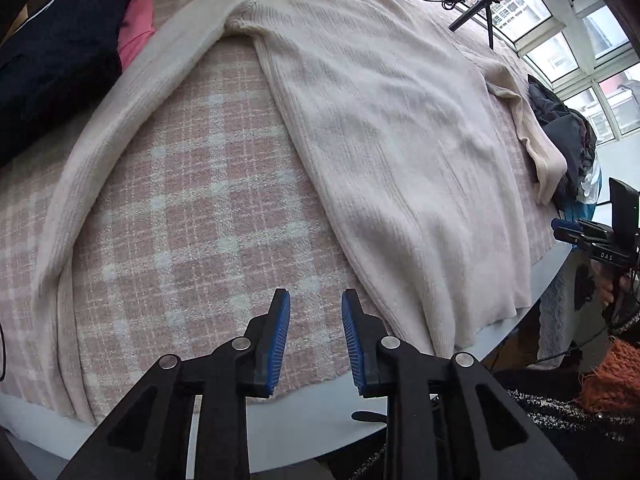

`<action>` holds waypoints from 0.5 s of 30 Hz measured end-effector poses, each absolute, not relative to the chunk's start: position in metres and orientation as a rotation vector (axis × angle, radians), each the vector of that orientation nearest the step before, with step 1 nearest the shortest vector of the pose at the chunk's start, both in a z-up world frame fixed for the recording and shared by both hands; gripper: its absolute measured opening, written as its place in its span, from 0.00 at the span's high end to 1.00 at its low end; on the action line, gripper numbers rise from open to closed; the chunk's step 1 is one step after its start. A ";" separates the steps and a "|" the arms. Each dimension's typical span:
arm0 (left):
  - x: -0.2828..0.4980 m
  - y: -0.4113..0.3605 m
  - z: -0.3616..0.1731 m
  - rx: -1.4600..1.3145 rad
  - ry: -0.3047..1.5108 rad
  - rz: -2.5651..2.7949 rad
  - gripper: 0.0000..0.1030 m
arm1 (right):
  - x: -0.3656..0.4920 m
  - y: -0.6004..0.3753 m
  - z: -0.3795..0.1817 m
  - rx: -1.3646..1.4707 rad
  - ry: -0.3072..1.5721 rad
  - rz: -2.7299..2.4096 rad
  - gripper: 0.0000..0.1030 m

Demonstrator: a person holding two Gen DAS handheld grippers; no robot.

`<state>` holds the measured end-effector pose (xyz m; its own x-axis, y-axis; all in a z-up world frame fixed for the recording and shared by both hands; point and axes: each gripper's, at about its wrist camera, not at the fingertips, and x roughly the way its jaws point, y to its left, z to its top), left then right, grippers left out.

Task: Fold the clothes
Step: 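Grasp the cardigan hem edge with the left gripper and pull it straight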

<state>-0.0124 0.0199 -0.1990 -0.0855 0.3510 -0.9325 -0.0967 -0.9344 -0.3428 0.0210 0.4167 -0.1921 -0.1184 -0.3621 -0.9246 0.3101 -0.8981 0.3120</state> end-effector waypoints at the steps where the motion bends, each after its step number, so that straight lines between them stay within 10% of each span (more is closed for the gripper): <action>1: -0.006 0.031 -0.203 -1.890 -0.283 2.055 0.69 | 0.026 0.413 -0.197 1.724 -0.055 -2.057 0.68; 8: 0.008 0.080 -0.221 -1.888 -0.274 1.982 0.69 | 0.044 0.396 -0.216 1.727 -0.031 -2.044 0.68; 11: 0.008 0.084 -0.218 -1.853 -0.282 1.994 0.97 | 0.044 0.396 -0.222 1.732 -0.048 -2.030 0.68; 15: 0.013 0.071 -0.200 -1.803 -0.307 2.022 0.97 | 0.044 0.397 -0.222 1.721 -0.062 -2.036 0.67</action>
